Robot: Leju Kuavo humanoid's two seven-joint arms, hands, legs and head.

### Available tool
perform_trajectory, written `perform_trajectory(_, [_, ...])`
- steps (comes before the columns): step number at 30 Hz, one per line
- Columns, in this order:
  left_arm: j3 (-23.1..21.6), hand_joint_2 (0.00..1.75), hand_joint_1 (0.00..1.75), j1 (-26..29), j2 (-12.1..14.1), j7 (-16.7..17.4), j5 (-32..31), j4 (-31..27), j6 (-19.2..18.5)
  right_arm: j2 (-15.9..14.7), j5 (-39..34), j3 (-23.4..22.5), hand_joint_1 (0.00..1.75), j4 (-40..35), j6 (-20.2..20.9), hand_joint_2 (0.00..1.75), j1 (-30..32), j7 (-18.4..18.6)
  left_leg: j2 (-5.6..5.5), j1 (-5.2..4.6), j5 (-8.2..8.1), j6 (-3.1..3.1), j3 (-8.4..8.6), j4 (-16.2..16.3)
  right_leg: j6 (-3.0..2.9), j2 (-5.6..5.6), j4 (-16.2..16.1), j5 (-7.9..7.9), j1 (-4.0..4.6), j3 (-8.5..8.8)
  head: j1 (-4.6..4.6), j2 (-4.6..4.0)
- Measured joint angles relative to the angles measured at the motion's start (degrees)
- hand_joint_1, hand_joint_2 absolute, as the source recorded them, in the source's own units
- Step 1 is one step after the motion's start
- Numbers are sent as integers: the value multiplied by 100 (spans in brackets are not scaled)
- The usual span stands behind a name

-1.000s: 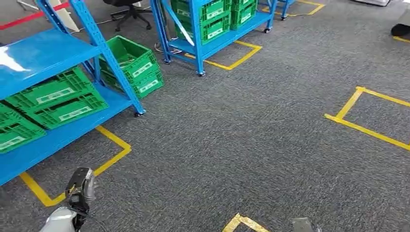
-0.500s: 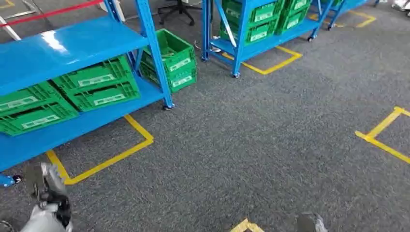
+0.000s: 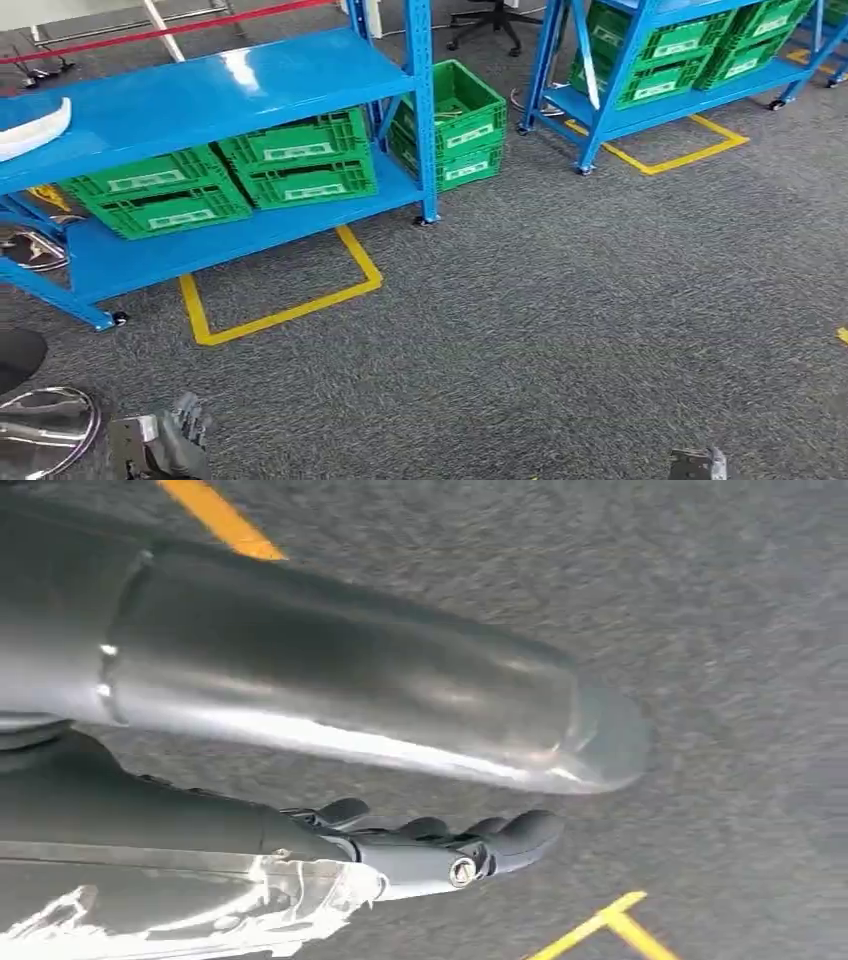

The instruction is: Take the parts from the cabinet and place them on the table.

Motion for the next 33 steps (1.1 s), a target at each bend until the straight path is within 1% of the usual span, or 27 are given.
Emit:
perform_trajectory(1, [17, 0, 0, -22, -46, 0, -76, -20, -43, 37, -6, 30, 0, -89, 6, 0, 34, 0, 201, 2, -245, -31, -195, 405, -9, -84, 0, -5, 16, -6, -26, 0])
perform_trajectory(2, [22, 0, 0, -36, -77, -4, -150, -52, -48, 68, -11, 59, 0, -148, 4, 0, 73, 0, 316, 9, -498, -50, -443, 932, -20, -190, 0, -12, 32, -8, -22, 0])
perform_trajectory(3, [22, 0, 0, -33, -118, -9, -197, -74, -46, 74, -13, 74, 0, -192, 4, 0, 97, 0, 365, 12, -669, -57, -654, 1383, -28, -291, 1, -18, 39, -12, -22, 0])
perform_trajectory(4, [24, 0, 0, -18, -146, -9, -223, -92, -39, 87, -13, 87, 0, -238, 2, 0, 111, 0, 375, 13, -712, -59, -773, 1635, -32, -385, 1, -21, 46, -14, -26, 0])
perform_trajectory(5, [28, 0, 0, 3, -168, -9, -236, -107, -35, 100, -13, 105, 0, -280, 2, 0, 115, 0, 376, 13, -601, -52, -716, 1554, -29, -467, 1, -24, 49, -11, -22, 0])
perform_trajectory(6, [35, 0, 0, 13, -184, -11, -243, -122, -30, 105, -13, 124, 0, -321, 2, 0, 114, 0, 386, 11, -402, -36, -553, 1248, -28, -533, 1, -28, 54, -7, -28, 0])
perform_trajectory(7, [46, 0, 0, 15, -192, -11, -260, -140, -30, 120, -13, 135, 0, -345, 2, 0, 111, 0, 429, 3, -167, -10, -294, 772, -23, -603, 1, -35, 61, 6, -22, 0])
perform_trajectory(8, [57, 0, 0, 10, -205, -11, -264, -168, -28, 138, -13, 151, 0, -373, 2, 0, 111, 0, 573, -18, 42, 32, 16, 227, -10, -669, 1, -44, 67, 26, -26, 0])
perform_trajectory(9, [61, 0, 0, 3, -218, -13, -264, -199, -28, 146, -13, 159, 0, -406, 2, 0, 115, 0, 979, -72, 86, 83, 241, -146, 17, -714, 4, -63, 98, 41, -26, 0])
perform_trajectory(13, [70, 0, 0, 18, -247, -15, -389, -245, 26, 170, -31, 166, 0, -450, -2, 0, 131, 0, 716, -100, 85, 181, 200, -239, 120, -971, -29, -99, 135, 111, -4, 0])
perform_trajectory(14, [70, 0, 0, 39, -264, -15, -424, -267, 66, 170, -33, 173, 0, -463, -4, 0, 131, 0, 639, -38, 127, 231, 235, -275, 184, -866, 5, -139, 105, 72, -11, 0])
perform_trajectory(15, [72, 0, 0, 38, -275, -18, -452, -295, 84, 170, -37, 173, 0, -470, -22, 0, 132, -2, 589, -24, 131, 252, 231, -276, 213, -540, 177, -268, 90, 25, 25, 0])
perform_trajectory(16, [68, 0, 0, 25, -295, -18, -470, -304, 83, 173, -39, 173, 0, -474, -29, 0, 149, 0, 513, -14, 145, 286, 227, -275, 223, -368, 532, -481, 85, -120, 46, 0])
perform_trajectory(18, [68, 0, 0, 25, -334, -18, -481, -326, 103, 170, -37, 173, 0, -474, -57, 0, 177, 0, 357, -13, 152, 301, 215, -272, 257, -260, 1507, -895, 81, -579, 70, 0])
perform_trajectory(19, [68, 0, 0, 40, -339, -18, -498, -326, 129, 173, -35, 170, 0, -474, -68, 0, 183, 2, 285, -13, 151, 302, 218, -271, 259, -257, 1800, -954, 81, -741, 68, 0])
perform_trajectory(20, [72, 0, 0, 50, -341, -18, -514, -328, 151, 173, -28, 170, 0, -474, -77, 0, 193, 2, 196, -13, 147, 303, 221, -270, 257, -257, 1813, -860, 81, -783, 68, 0])
perform_trajectory(21, [76, 0, 0, 57, -345, -20, -518, -341, 171, 173, -15, 170, 0, -474, -88, 0, 195, 2, 95, -6, 142, 294, 227, -267, 260, -252, 1525, -621, 73, -679, 70, 0])
perform_trajectory(22, [74, 0, 0, 57, -350, -20, -520, -354, 171, 173, 0, 168, 0, -474, -88, 0, 193, 2, 5, 4, 138, 280, 238, -263, 263, -213, 1066, -349, 56, -473, 68, 0])
perform_trajectory(23, [74, 0, 0, 56, -356, -20, -522, -369, 171, 173, 7, 168, 0, -474, -85, 0, 193, 2, -83, 21, 130, 255, 251, -257, 273, -104, 498, -81, 28, -205, 72, 0])
perform_trajectory(24, [72, 0, 0, 55, -356, -18, -522, -380, 173, 173, 2, 168, 0, -472, -77, 0, 194, 2, -142, 22, 120, 212, 246, -240, 298, 164, 115, -26, -20, -32, 77, 0])
perform_trajectory(25, [70, 0, 0, 50, -356, -20, -522, -398, 175, 186, -4, 168, 0, -470, -41, 0, 183, 2, -180, -8, 85, 171, 210, -165, 260, 232, -3, -119, -27, 1, 90, 0])
perform_trajectory(28, [74, 0, 0, 88, -354, -20, -522, -415, 164, 186, -90, 144, 0, -470, 302, 0, 146, 15, -285, 40, 80, 92, 191, -251, 119, 129, 38, -130, 27, 47, 81, 0])
perform_trajectory(29, [74, 0, 0, 99, -343, -18, -522, -428, 164, 197, -94, 135, 0, -470, 434, 0, 148, 17, -256, 43, 71, 71, 197, -221, 71, 84, 14, -112, -10, 78, 88, 0])
perform_trajectory(30, [72, 0, 0, 102, -347, -24, -522, -444, 160, 197, -94, 122, 0, -470, 531, 0, 149, 18, 38, 14, 21, 50, 157, -103, 44, 69, 12, -116, -5, 106, 61, 0])
perform_trajectory(31, [66, 0, 0, 75, -350, -24, -527, -446, 154, 197, -96, 109, 0, -470, 605, 0, 163, 17, 223, 9, -132, 22, 2, 189, 9, 20, 10, -139, -1, 133, 18, 0])
perform_trajectory(32, [63, 0, 0, 47, -350, -24, -529, -446, 153, 197, -98, 96, 0, -470, 667, 0, 179, 24, 327, 13, -354, -4, -279, 691, -14, -34, 10, -169, 7, 158, 24, 0])
perform_trajectory(33, [63, 0, 0, 40, -350, -24, -529, -446, 151, 197, -101, 81, 0, -470, 706, 0, 188, 28, 364, 17, -536, -17, -584, 1198, -22, -80, 10, -204, 12, 179, 22, 0])
